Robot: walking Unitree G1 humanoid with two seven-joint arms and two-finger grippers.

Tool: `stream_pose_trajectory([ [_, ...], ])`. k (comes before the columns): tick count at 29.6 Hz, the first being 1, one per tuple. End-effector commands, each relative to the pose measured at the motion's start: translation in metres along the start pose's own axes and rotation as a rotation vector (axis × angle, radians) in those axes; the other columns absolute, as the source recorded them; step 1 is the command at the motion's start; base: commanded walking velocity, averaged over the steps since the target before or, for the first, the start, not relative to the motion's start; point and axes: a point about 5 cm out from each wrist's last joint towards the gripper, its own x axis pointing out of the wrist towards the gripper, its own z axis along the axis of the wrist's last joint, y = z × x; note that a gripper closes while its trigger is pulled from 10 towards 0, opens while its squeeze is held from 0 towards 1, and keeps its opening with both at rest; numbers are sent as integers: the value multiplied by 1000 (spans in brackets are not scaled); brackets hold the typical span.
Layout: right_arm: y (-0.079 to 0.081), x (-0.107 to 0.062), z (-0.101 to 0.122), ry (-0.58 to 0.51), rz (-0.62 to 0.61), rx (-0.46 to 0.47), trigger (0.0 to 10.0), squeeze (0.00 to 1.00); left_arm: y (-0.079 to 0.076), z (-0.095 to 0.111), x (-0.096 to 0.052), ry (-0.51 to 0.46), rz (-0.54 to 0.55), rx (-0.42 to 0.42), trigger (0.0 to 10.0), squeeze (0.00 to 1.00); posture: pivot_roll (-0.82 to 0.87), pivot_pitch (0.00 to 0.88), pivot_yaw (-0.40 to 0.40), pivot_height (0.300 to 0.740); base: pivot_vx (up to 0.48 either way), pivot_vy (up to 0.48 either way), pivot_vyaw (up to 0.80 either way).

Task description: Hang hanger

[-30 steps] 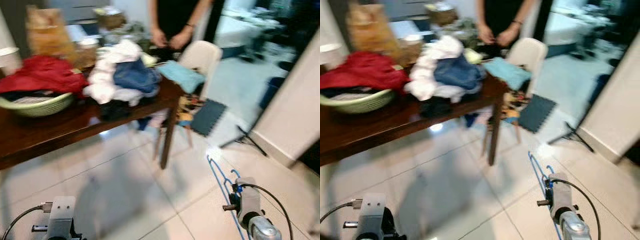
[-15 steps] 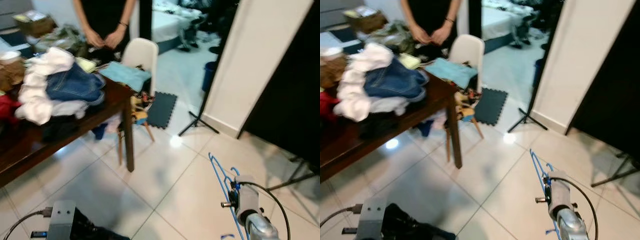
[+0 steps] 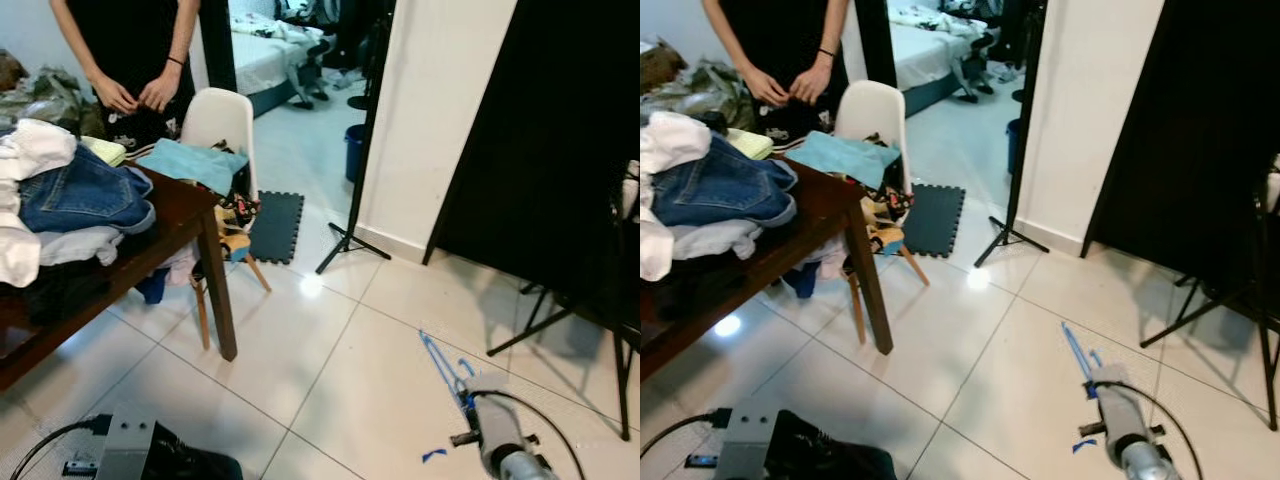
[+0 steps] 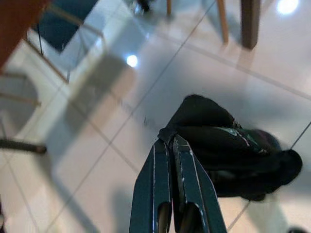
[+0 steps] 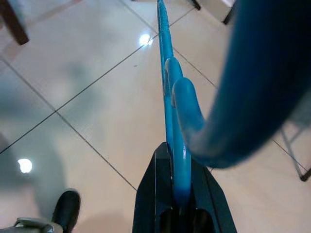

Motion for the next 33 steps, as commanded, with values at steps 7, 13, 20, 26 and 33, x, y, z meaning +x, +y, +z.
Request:
stream_pose_trajectory([
  [7, 5, -7, -18, 50, -43, 10, 10000, 0, -3, -35, -7, 125, -16, -131, 10000, 0, -14, 0, -40, 736, 0, 0, 0],
  [13, 6, -14, -31, 86, -56, 30, 10000, 0, -11, -50, -8, 200, -50, -150, 10000, 0, -21, 0, -56, 736, 0, 0, 0],
  [20, 5, -21, -44, 119, -75, 74, 10000, 0, -23, -68, -13, 287, -82, -182, 10000, 0, -17, 0, -66, 736, 0, 0, 0],
  [26, 2, -20, -42, 119, -101, 116, 10000, 0, -28, -74, -13, 309, -90, -189, 7804, 0, -18, 0, -71, 736, 0, 0, 0],
  [33, -3, -17, -37, 101, -107, 115, 10000, 0, -24, -79, -13, 306, -100, -211, 10000, 0, -12, 0, -66, 736, 0, 0, 0],
])
